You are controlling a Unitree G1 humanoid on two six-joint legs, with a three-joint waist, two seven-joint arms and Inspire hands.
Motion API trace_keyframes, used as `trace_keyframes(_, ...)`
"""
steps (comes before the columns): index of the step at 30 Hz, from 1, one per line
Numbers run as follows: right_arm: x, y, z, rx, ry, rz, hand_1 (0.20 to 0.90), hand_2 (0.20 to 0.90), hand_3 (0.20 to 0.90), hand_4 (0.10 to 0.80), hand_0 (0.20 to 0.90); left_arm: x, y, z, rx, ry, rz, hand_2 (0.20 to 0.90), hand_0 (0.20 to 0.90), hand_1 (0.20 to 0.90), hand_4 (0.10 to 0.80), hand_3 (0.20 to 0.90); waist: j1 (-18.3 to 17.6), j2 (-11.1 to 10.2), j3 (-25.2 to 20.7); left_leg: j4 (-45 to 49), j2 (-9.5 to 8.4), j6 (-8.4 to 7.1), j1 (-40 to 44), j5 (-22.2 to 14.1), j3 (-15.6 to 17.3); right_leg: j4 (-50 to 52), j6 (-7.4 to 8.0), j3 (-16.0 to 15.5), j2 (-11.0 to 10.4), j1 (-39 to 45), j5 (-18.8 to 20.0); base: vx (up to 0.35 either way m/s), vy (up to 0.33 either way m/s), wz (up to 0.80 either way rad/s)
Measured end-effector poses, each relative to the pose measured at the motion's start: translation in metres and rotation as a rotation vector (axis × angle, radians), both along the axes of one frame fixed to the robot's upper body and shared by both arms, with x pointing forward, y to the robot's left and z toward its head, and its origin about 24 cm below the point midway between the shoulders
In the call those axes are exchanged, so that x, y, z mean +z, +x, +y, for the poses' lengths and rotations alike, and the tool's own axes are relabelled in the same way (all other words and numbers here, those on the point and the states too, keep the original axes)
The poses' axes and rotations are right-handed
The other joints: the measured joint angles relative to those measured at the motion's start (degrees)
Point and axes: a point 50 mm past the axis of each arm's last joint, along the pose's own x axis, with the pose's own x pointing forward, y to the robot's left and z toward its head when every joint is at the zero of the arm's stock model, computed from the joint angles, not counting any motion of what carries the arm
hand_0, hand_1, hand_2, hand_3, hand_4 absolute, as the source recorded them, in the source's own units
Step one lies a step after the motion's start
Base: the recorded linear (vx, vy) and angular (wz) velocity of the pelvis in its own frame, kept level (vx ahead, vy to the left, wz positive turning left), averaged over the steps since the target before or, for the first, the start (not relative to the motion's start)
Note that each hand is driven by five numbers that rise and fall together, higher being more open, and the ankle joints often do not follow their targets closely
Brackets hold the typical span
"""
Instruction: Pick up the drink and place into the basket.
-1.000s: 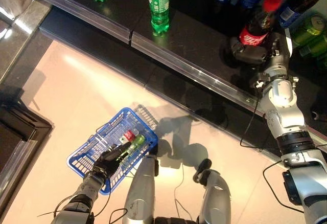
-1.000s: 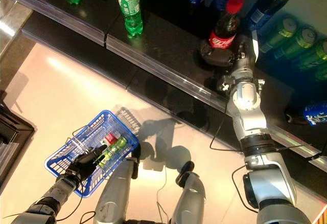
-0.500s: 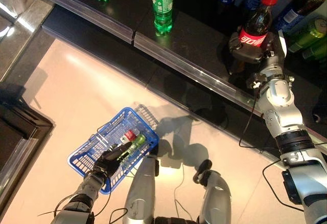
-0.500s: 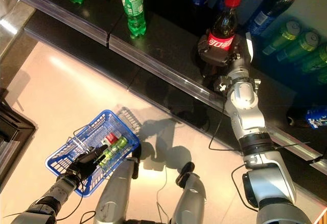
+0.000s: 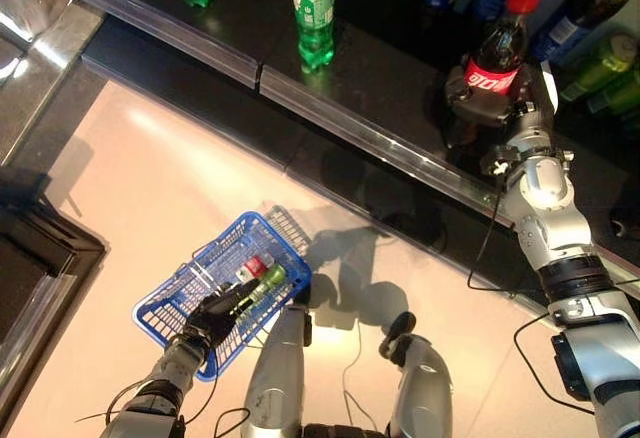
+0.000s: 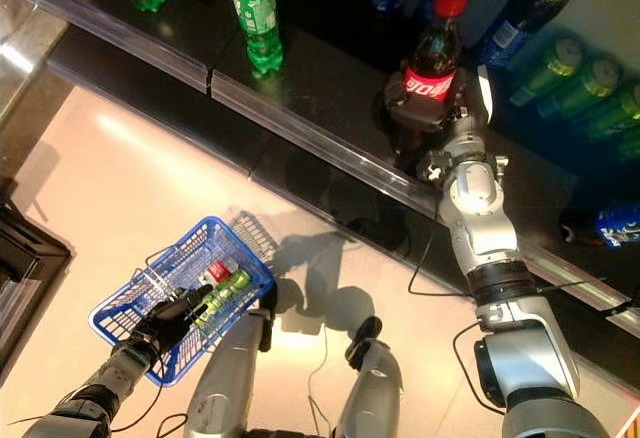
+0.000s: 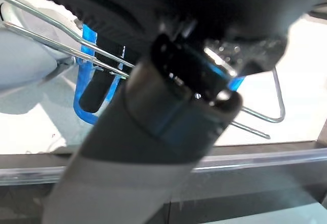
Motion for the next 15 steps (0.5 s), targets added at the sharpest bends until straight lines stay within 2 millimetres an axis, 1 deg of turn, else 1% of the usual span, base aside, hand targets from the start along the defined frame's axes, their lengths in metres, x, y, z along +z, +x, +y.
trace_keyframes(2, -0.01, -0.005, 0.001, 0.011, -0.021, 0.026, 0.3, 0.3, 0.2, 0.1, 0.3, -0.003, -0.005, 0.0, -0.006, 0.006, 0.018, 0.3, 0.3, 0.3, 0.1, 0.2, 0.0, -0.1, 0.0, -1.3, -0.11, 0.02, 1.9, 0.1, 0.4, -1.2, -0.01, 0.0, 0.2, 1.8, 0.3, 0.128, -0.035, -0.07)
trace_keyframes(4, -0.025, -0.014, 0.005, 0.05, -0.056, 0.068, 0.3, 0.3, 0.2, 0.1, 0.3, -0.009, -0.015, 0.0, -0.009, 0.013, 0.043, 0.3, 0.3, 0.3, 0.1, 0.2, -0.2, -0.1, -0.1, -3.3, -0.06, -0.08, 5.2, 0.1, 0.6, -3.9, 0.52, -0.1, 0.8, 5.2, 1.0, 0.184, -0.028, -0.08)
trace_keyframes(6, -0.036, -0.023, 0.01, 0.099, -0.082, 0.094, 0.3, 0.3, 0.2, 0.1, 0.3, -0.014, -0.024, 0.002, -0.005, 0.018, 0.063, 0.3, 0.3, 0.3, 0.1, 0.2, -0.4, -0.2, -0.1, -5.1, 0.08, -0.18, 8.0, 0.2, 0.8, -6.0, 0.47, -0.2, 1.4, 7.9, 1.5, 0.197, -0.025, -0.09)
trace_keyframes(7, -0.041, -0.028, 0.012, 0.118, -0.095, 0.106, 0.3, 0.3, 0.2, 0.1, 0.3, -0.015, -0.027, 0.003, -0.003, 0.018, 0.069, 0.3, 0.3, 0.3, 0.1, 0.2, -0.7, -0.4, -0.2, -6.4, 0.13, -0.34, 9.6, 0.3, 0.9, -8.0, 1.0, -0.2, 1.8, 9.7, 2.0, 0.178, -0.018, -0.08)
trace_keyframes(8, -0.045, -0.03, 0.013, 0.127, -0.096, 0.115, 0.3, 0.3, 0.2, 0.1, 0.3, -0.016, -0.029, 0.004, -0.002, 0.018, 0.072, 0.3, 0.3, 0.3, 0.1, 0.2, -0.6, -0.5, -0.3, -7.1, 0.09, -0.4, 10.5, 0.5, 1.2, -9.2, 1.17, -0.2, 2.1, 10.8, 2.3, 0.15, -0.01, -0.11)
trace_keyframes(9, -0.052, -0.034, 0.018, 0.152, -0.088, 0.134, 0.3, 0.3, 0.2, 0.1, 0.3, -0.018, -0.037, 0.006, 0.002, 0.023, 0.087, 0.3, 0.3, 0.3, 0.1, 0.2, -0.9, -1.0, -1.0, -8.5, 0.22, -0.54, 12.1, 1.0, 1.6, -11.2, 1.46, -0.3, 2.7, 12.3, 3.0, 0.122, -0.006, -0.1)
trace_keyframes(12, -0.062, -0.041, 0.022, 0.194, -0.092, 0.168, 0.3, 0.3, 0.2, 0.1, 0.3, -0.023, -0.05, 0.012, 0.0, 0.047, 0.123, 0.3, 0.3, 0.3, 0.1, 0.2, -1.7, -2.1, -2.5, -11.7, 0.23, -0.89, 14.7, 1.8, 2.0, -15.7, 1.51, -0.3, 4.0, 15.5, 4.3, 0.153, 0.009, -0.04)
trace_keyframes(15, -0.068, -0.046, 0.018, 0.197, -0.09, 0.197, 0.3, 0.3, 0.2, 0.1, 0.3, -0.024, -0.055, 0.015, -0.006, 0.063, 0.143, 0.3, 0.3, 0.3, 0.1, 0.2, -1.7, -2.8, -3.8, -13.8, 0.36, -1.05, 16.5, 2.6, 2.3, -16.6, 1.42, -0.3, 4.4, 17.0, 4.4, 0.089, 0.019, 0.08)
